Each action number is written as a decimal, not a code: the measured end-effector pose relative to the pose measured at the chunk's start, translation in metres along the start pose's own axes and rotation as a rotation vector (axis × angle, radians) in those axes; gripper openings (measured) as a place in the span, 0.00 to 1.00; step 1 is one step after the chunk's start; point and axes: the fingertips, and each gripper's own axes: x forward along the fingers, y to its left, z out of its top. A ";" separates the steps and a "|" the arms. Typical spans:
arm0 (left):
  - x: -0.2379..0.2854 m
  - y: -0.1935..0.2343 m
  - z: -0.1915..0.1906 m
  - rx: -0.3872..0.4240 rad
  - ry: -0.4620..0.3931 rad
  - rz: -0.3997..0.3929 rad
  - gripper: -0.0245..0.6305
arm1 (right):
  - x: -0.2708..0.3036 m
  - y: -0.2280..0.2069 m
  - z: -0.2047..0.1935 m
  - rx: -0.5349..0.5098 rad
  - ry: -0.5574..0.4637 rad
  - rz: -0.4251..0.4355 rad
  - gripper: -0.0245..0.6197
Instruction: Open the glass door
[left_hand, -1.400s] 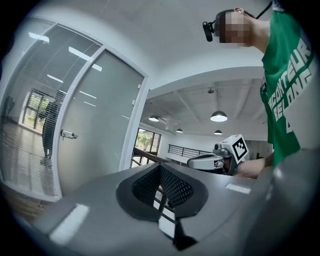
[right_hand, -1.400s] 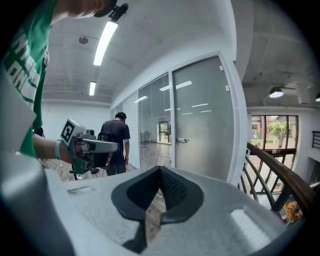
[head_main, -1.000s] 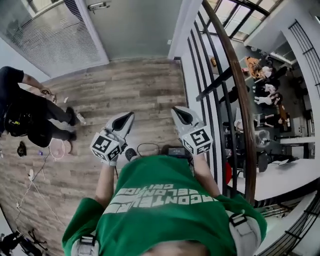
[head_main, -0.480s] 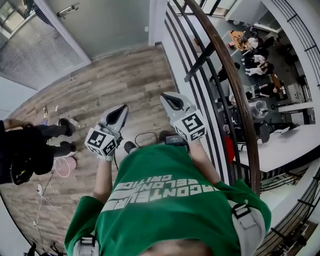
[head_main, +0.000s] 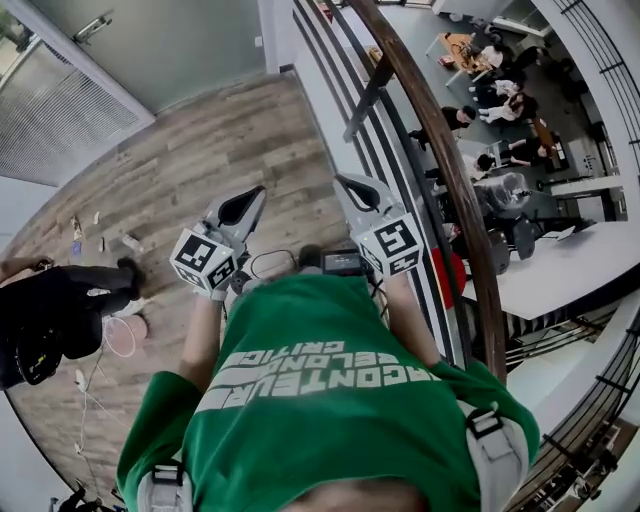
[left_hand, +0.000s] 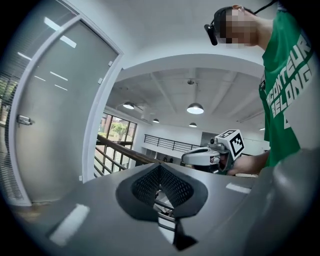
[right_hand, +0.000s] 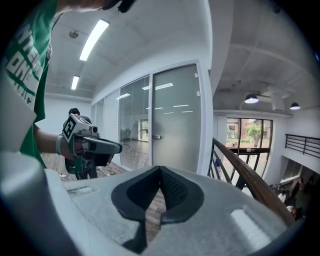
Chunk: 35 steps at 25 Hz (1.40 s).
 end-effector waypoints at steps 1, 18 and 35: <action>0.008 -0.005 -0.001 -0.003 0.002 0.002 0.06 | -0.004 -0.008 -0.005 0.003 0.004 0.001 0.03; 0.065 0.010 -0.007 -0.052 0.008 0.005 0.06 | 0.015 -0.060 -0.013 -0.014 0.056 0.035 0.03; 0.071 0.158 0.039 -0.073 -0.034 -0.016 0.06 | 0.165 -0.066 0.057 -0.069 0.054 0.033 0.03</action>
